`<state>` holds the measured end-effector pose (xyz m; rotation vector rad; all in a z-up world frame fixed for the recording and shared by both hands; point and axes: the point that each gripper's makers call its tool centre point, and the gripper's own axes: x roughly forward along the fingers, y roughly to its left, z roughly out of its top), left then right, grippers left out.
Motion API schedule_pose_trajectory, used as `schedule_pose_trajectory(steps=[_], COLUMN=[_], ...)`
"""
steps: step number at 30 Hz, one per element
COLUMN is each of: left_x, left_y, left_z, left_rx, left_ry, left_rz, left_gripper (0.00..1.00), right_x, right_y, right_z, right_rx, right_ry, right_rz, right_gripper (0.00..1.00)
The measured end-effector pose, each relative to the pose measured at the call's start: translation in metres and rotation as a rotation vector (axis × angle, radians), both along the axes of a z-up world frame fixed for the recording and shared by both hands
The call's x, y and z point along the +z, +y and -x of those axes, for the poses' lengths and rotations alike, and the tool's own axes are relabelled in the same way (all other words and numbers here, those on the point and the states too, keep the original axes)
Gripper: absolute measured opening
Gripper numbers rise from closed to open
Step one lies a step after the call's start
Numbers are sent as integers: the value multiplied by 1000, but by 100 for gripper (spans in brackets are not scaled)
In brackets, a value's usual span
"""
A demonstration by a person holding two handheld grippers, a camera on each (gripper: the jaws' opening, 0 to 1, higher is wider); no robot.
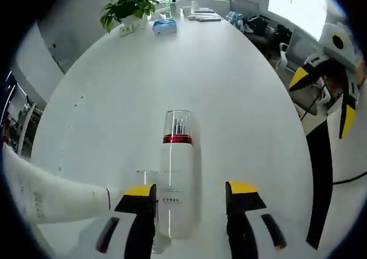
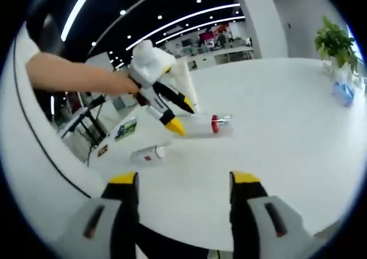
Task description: Arrange the skincare products in the storage area until every visible bottle or jar stands upright without overlapping.
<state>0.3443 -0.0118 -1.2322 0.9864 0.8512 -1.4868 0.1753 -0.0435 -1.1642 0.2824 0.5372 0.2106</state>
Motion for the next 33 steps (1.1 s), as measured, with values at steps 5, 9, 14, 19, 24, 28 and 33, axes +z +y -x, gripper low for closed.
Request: schedule_pose_trajectory(steps=[5, 9, 14, 19, 24, 28, 33], left_x=[-8, -14, -20, -26, -31, -31, -31], left_y=[-2, -2, -2, -1, 1, -2, -1], left_z=[-1, -3, -4, -1, -2, -4, -3], left_rx=[2, 27, 37, 39, 32, 97, 105], left_ry=[9, 5, -7, 19, 11, 24, 19], left_rz=[-42, -65, -92, -123, -150, -160, -166], left_gripper=[46, 46, 43, 40, 34, 32, 31], right_x=[-1, 1, 1, 1, 1, 1, 2], right_y=[-6, -8, -12, -15, -22, -23, -25], right_z=[1, 2, 4, 4, 2, 0, -7], right_rx=[-26, -41, -49, -45, -52, -53, -55], right_ry=[1, 0, -6, -4, -10, -9, -14], right_rz=[2, 4, 20, 22, 26, 24, 22], right_gripper=[61, 59, 56, 56, 56, 56, 55])
